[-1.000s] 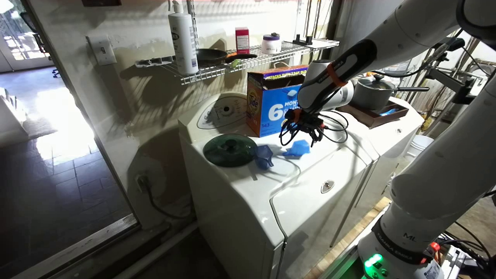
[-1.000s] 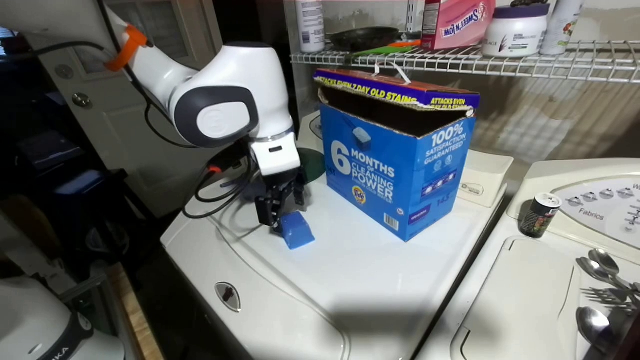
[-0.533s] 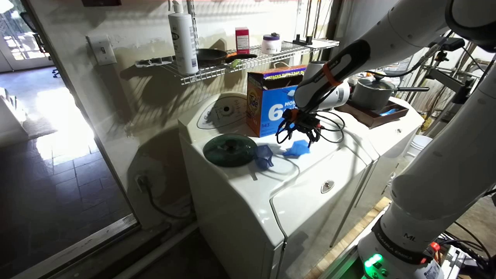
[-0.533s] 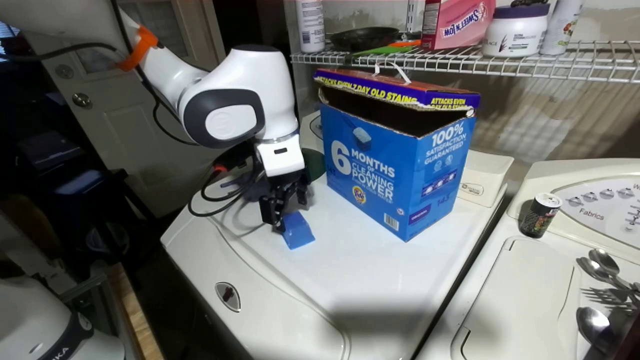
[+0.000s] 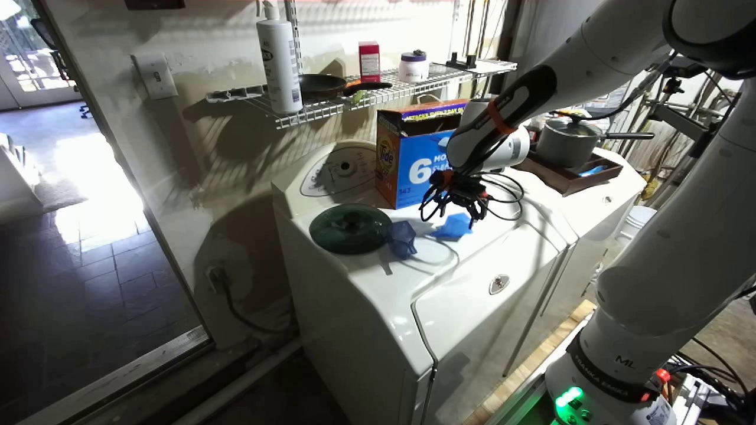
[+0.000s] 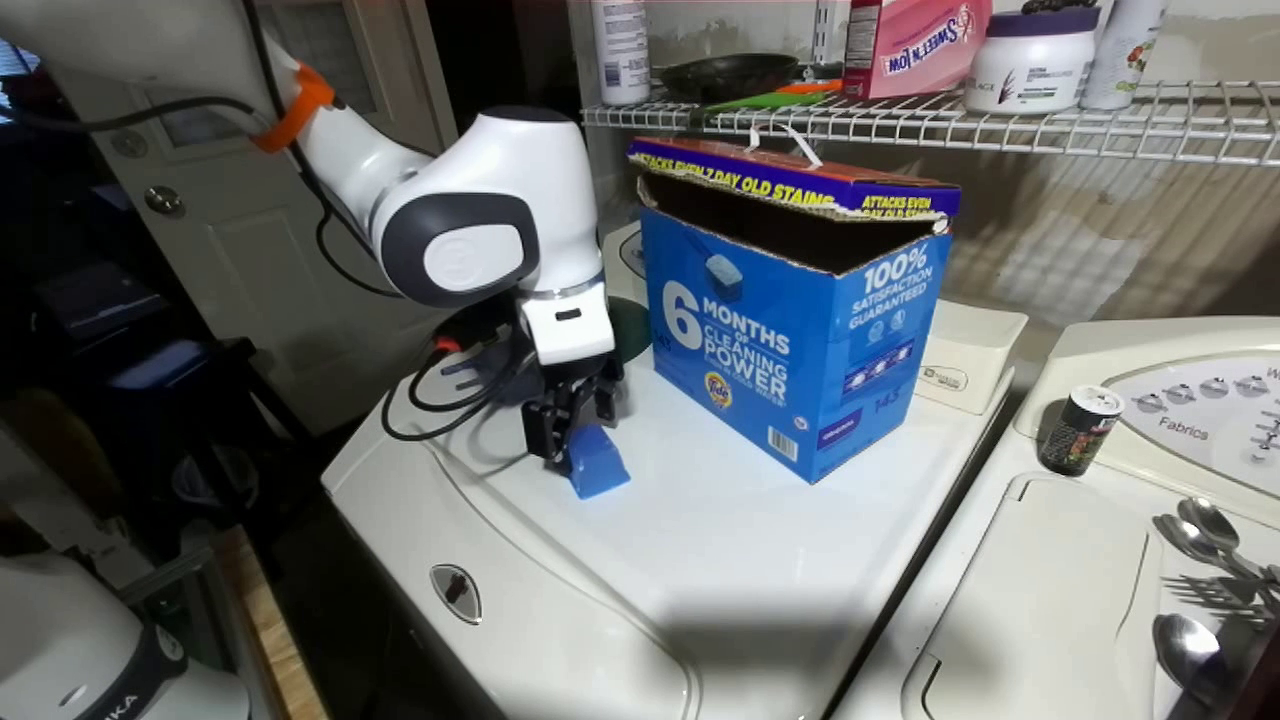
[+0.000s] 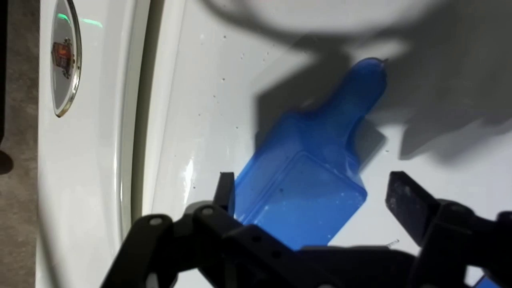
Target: Pick up the measuring cup on the right and hang it on the box.
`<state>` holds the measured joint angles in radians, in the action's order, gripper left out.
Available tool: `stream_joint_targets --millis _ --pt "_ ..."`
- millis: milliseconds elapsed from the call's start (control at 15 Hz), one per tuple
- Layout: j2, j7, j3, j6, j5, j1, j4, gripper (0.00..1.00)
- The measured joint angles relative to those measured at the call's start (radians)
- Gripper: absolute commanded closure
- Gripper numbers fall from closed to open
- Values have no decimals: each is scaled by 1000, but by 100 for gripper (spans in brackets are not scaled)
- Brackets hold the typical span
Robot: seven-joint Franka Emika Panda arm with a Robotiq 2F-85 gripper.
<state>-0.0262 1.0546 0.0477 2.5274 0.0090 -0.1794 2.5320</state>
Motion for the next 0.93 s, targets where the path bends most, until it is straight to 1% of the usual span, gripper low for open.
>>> stream_joint_targets --millis 67,200,267,333,400,467,533,600,667,733,800,867,933 --pt "4 -2 3 0 0 0 -1 16" --pt "13 -7 12 0 0 0 -4 23" --pt "16 -10 17 0 0 0 -7 19" --pt "19 -13 22 0 0 0 -10 27" --pt "20 -19 25 0 0 0 -12 32" --pt "21 -27 29 0 0 0 -15 35" --pt "21 -33 32 0 0 0 -18 33" --pt "22 -40 35 0 0 0 -22 38" --pt "22 -47 38 0 -1 0 -26 32" --pt "22 -51 40 0 -3 0 -29 33" --pt "22 -58 42 0 -4 0 -32 31" --pt "22 -68 45 0 -7 0 -35 32" --pt "22 -78 48 0 -11 0 -38 30"
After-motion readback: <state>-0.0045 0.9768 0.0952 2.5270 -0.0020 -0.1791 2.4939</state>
